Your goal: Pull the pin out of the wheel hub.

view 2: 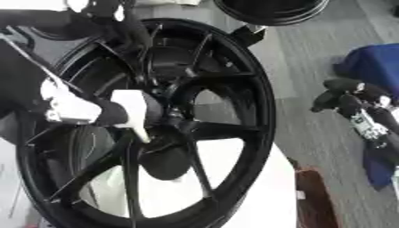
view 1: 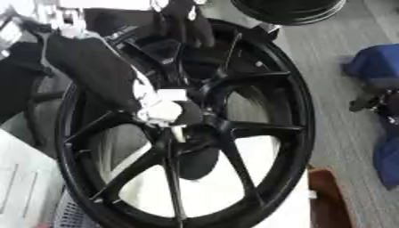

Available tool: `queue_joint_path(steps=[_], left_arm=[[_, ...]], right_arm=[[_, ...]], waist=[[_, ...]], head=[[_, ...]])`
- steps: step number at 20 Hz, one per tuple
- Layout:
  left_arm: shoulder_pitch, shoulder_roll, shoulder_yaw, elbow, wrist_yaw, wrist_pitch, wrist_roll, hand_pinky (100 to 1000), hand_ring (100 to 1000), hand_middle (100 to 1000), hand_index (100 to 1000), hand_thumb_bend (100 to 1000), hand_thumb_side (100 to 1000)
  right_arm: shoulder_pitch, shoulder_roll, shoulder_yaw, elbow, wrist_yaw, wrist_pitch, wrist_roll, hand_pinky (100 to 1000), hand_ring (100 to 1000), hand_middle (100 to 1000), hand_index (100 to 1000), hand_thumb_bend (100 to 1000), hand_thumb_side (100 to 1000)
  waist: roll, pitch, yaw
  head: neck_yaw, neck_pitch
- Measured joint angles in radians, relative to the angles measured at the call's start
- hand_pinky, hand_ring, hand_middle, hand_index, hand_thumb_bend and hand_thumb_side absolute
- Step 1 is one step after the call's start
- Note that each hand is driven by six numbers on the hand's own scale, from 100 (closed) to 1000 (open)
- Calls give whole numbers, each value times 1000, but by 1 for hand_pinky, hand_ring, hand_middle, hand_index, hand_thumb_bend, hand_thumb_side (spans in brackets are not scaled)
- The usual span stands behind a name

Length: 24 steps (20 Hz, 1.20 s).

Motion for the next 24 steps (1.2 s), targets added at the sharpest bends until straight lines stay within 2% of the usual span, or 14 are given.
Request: queue_joint_path(steps=[13, 24], left_arm=[[29, -28, -31, 131, -64, -26, -26, 839, 831, 780, 857, 490, 445], [57, -28, -53, 180, -54, -56, -56, 835, 825, 764, 861, 467, 423]], right_arm=[[-9, 9, 4, 0, 2, -1, 4, 809, 652, 625, 805, 100, 581], [-13, 16, 6, 0, 10, -4, 7, 810, 652, 624, 805, 100, 582]], waist=[[-10, 20, -12], [-11, 25, -17]], head=[[21, 1], [33, 4]])
